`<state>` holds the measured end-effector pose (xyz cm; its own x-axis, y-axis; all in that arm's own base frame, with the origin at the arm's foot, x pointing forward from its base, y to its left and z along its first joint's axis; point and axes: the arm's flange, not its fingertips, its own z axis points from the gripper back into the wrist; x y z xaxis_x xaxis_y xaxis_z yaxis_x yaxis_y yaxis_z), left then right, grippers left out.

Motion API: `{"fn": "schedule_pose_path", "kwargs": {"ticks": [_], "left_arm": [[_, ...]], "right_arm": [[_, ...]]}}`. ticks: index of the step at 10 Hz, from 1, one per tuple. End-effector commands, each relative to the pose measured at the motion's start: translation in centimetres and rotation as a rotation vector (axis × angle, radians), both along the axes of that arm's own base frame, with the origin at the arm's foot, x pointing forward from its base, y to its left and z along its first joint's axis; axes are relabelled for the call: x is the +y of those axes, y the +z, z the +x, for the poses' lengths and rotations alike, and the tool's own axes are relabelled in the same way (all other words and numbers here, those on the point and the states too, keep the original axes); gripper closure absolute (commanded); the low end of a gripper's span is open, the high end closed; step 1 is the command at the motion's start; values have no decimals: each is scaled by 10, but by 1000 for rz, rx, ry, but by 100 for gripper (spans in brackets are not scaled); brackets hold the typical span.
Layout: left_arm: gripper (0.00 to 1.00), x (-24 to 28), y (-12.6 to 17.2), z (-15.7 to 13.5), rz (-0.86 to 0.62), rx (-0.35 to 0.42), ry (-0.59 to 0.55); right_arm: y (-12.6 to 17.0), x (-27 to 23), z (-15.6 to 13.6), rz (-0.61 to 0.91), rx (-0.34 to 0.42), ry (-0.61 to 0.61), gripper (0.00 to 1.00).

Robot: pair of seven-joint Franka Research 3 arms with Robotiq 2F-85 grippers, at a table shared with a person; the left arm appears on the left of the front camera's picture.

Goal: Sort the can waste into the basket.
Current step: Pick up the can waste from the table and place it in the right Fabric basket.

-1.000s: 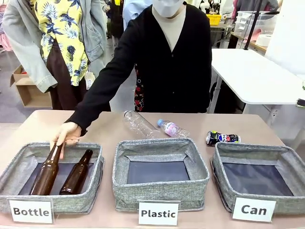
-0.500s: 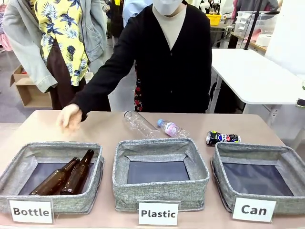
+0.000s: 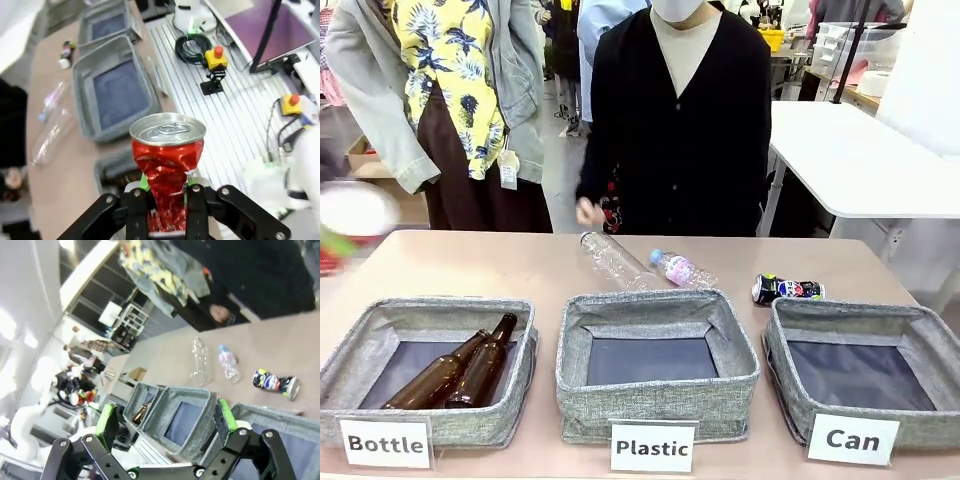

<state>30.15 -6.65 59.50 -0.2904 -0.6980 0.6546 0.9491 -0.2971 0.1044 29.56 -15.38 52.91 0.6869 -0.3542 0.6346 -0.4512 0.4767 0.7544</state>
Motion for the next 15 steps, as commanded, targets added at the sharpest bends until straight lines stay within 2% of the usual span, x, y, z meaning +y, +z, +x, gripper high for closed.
{"fn": "schedule_pose_path", "kwargs": {"ticks": [1,2,3,4,5,6,7,8,10,12,15], "left_arm": [[75,-92,15,74,82,-32,-3],[75,-158,19,98,19,-31,36],[75,-229,20,112,-46,-30,28],[75,-303,20,116,-37,-36,-68],[75,-366,10,116,-44,-58,-114],[75,-424,-12,114,-1,-48,-185],[75,-472,-36,112,17,-58,-190],[75,-513,-57,110,70,-113,-157],[75,-552,-81,113,114,-70,-138],[75,-569,-100,110,112,-46,-154],[72,-575,-109,100,87,-47,-210]], "right_arm": [[52,-43,-55,-154,-72,92,0],[59,-69,-74,-201,-71,80,0],[59,-98,-89,-236,-68,41,0],[53,-131,-101,-269,-49,-38,0],[43,-154,-108,-281,-23,-103,0],[31,-175,-115,-293,-14,-114,0],[24,-191,-120,-297,-19,-162,0],[42,-158,-126,-269,-9,-108,0],[42,-158,-126,-269,-9,-108,0],[42,-158,-126,-269,-9,-108,0],[42,-158,-126,-269,-9,-108,0]]}}
